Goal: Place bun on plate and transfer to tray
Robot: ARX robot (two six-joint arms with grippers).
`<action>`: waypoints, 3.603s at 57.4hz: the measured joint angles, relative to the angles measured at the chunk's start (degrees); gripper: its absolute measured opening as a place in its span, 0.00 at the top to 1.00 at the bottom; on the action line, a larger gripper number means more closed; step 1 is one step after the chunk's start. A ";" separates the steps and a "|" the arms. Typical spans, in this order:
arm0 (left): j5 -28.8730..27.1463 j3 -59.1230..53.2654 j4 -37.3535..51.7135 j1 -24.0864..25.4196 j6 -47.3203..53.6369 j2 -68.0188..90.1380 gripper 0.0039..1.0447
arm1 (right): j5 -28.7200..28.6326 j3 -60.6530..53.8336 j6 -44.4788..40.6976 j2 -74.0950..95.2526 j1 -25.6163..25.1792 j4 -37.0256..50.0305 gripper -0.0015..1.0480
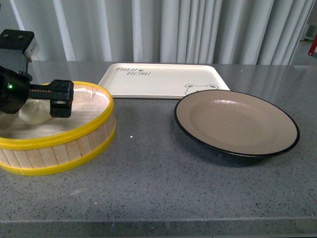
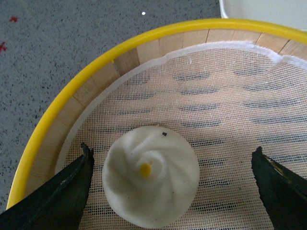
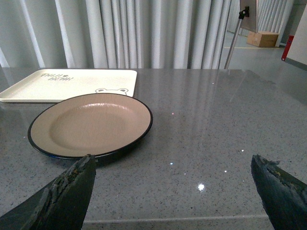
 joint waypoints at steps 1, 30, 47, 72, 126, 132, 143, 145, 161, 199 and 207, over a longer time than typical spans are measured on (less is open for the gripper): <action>0.02 0.13 -0.33 0.11 -0.46 0.17 0.06 | 0.00 0.00 0.00 0.00 0.00 0.00 0.08; 0.26 0.72 -1.31 0.22 -3.34 1.01 0.13 | 0.00 0.00 0.00 0.00 0.00 0.00 0.08; 0.07 0.83 -1.22 -0.02 -3.34 1.20 0.60 | 0.00 0.00 0.00 0.00 0.00 0.00 0.08; 6.29 1.38 -1.77 -11.21 -4.35 -9.09 0.96 | 0.00 0.00 0.00 0.00 0.00 0.00 0.08; -14.12 21.03 6.82 -27.89 -8.33 8.63 0.18 | -0.02 0.00 0.00 0.00 0.00 0.00 0.08; -15.98 2.99 28.24 -25.49 -2.80 0.59 0.39 | 0.15 0.00 0.00 0.00 0.00 0.00 0.08; -11.41 -19.32 39.19 -17.09 -1.14 -14.47 0.73 | -0.07 0.00 0.00 0.00 0.00 0.00 0.08; -10.71 -22.03 39.80 -16.02 -1.11 -15.91 0.79 | -0.02 0.00 0.00 0.00 0.00 0.00 0.08; -2.91 -38.60 42.34 -10.12 -0.48 -28.26 0.96 | 0.00 0.00 0.00 0.00 0.00 0.00 0.08; 6.03 -56.19 37.88 -0.79 -0.48 -50.31 0.96 | -0.02 0.00 0.00 0.00 0.00 0.00 0.08; 10.36 -57.83 32.81 3.65 -0.46 -56.30 0.96 | -0.02 0.00 0.00 0.00 0.00 0.00 0.08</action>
